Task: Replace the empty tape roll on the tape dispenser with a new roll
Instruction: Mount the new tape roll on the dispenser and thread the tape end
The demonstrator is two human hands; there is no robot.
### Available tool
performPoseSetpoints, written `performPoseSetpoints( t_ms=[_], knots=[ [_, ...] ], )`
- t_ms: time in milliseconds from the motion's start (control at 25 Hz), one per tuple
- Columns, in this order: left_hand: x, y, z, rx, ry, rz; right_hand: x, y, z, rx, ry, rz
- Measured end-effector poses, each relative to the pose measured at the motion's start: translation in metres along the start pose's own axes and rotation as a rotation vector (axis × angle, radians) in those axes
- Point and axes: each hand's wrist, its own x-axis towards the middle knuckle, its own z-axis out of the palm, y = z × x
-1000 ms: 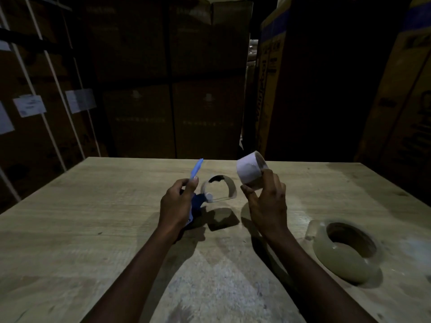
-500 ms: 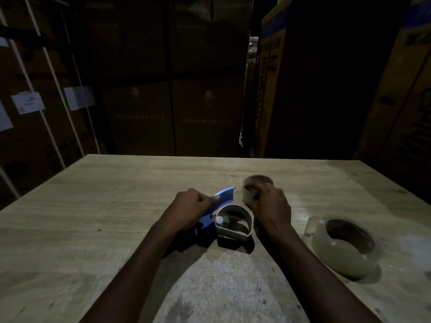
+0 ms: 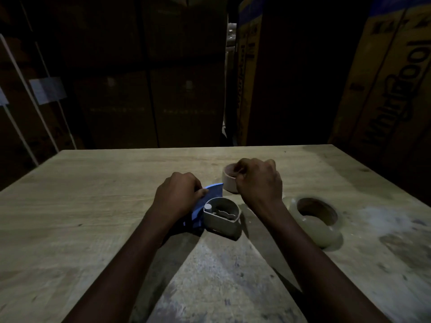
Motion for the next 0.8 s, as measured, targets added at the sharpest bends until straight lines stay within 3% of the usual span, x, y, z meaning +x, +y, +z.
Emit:
performPoseSetpoints(
  t_ms=[80,200,360,560,800],
  knots=[
    [0.001,0.018,-0.006,0.04,0.009,0.025,0.0,0.005,-0.018,-0.05,-0.023,0.002],
    [0.0,0.067,-0.006,-0.131,0.113,0.194,-0.003,0.022,-0.042,-0.063,-0.06,0.07],
    [-0.001,0.134,0.031,-0.295,-0.07,0.344,-0.019,0.048,-0.064,-0.162,-0.175,0.203],
    [0.002,0.15,0.074,-0.241,-0.219,0.275,-0.041,0.066,-0.08,-0.306,-0.328,0.226],
    [-0.011,0.143,0.08,-0.471,-0.117,0.2,-0.043,0.063,-0.087,-0.367,-0.484,0.168]
  ],
)
